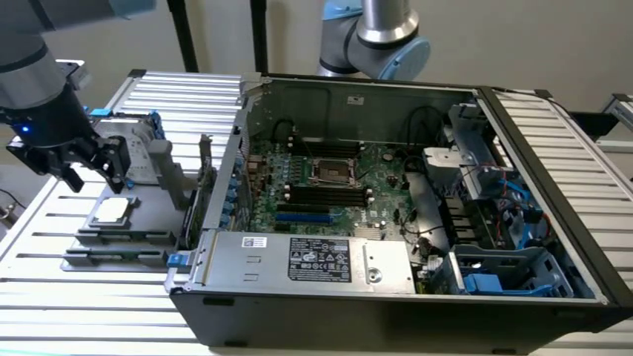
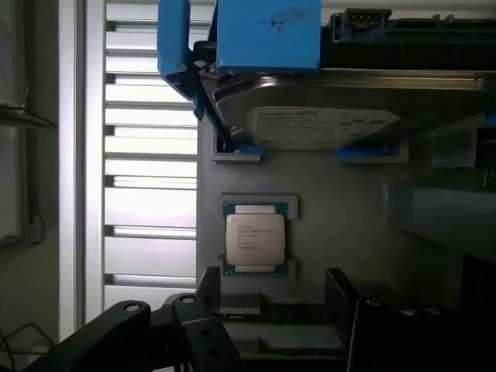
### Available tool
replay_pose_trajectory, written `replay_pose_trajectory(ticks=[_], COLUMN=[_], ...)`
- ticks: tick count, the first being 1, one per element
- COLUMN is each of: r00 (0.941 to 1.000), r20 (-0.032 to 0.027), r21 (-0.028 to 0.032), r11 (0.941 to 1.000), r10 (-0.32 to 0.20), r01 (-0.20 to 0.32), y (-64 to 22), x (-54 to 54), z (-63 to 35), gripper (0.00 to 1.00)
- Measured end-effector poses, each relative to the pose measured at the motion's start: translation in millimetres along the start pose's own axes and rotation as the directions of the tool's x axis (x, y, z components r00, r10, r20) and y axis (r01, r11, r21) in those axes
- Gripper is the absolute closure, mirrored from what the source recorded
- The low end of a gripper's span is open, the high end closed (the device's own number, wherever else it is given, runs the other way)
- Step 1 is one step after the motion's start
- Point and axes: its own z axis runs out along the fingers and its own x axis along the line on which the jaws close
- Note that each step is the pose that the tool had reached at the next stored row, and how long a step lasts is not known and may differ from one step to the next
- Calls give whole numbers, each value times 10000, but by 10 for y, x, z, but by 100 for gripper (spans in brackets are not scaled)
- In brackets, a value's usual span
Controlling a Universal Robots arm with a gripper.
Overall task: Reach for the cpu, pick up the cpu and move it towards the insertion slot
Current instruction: 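Pick up the cpu and move it towards the insertion slot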
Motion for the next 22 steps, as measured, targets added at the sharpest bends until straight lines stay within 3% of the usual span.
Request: replay_pose_trajectory(ticks=[8,9,22], r00=[10000,10000,10000], r20=[-1,0,34], r21=[0,0,1], r11=[10000,10000,10000], r10=[-18,-19,-20], r01=[18,19,20], y=[-5,-6,10], x=[-1,-1,1], z=[146,164,365], gripper=[33,27,27])
